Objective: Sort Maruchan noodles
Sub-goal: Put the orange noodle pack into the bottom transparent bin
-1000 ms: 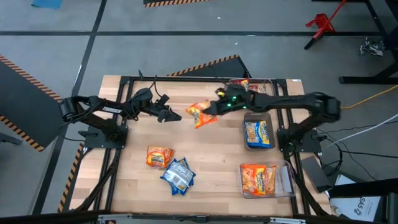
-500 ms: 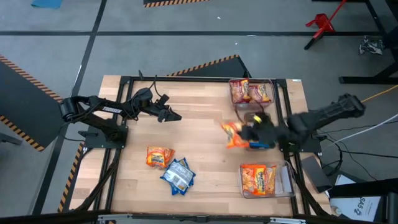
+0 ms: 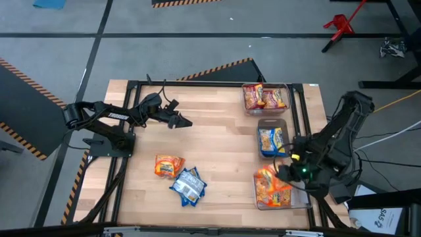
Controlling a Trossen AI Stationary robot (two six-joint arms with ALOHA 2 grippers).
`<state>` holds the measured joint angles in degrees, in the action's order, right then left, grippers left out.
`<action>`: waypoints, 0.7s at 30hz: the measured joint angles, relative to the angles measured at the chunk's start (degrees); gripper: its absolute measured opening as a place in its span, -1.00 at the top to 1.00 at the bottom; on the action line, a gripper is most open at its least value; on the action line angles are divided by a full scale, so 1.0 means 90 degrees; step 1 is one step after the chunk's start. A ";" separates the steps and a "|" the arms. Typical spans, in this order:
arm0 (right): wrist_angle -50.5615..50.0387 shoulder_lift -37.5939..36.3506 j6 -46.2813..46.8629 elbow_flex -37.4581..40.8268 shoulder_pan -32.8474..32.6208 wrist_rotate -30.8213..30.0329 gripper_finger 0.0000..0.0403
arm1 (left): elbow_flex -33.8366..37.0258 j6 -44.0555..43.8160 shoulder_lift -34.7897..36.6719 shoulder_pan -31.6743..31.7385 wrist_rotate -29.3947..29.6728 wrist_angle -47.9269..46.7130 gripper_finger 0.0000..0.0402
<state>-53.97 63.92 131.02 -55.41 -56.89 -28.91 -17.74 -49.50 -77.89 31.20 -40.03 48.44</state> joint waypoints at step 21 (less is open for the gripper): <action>-0.0957 0.0500 -0.0303 -0.0004 -0.0058 0.2689 0.85 | 0.0000 -0.0112 0.0000 0.0000 0.0394 0.0000 0.09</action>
<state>-62.58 68.42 128.29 -55.44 -57.41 -4.71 -17.74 -50.50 -77.89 31.20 -36.49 48.45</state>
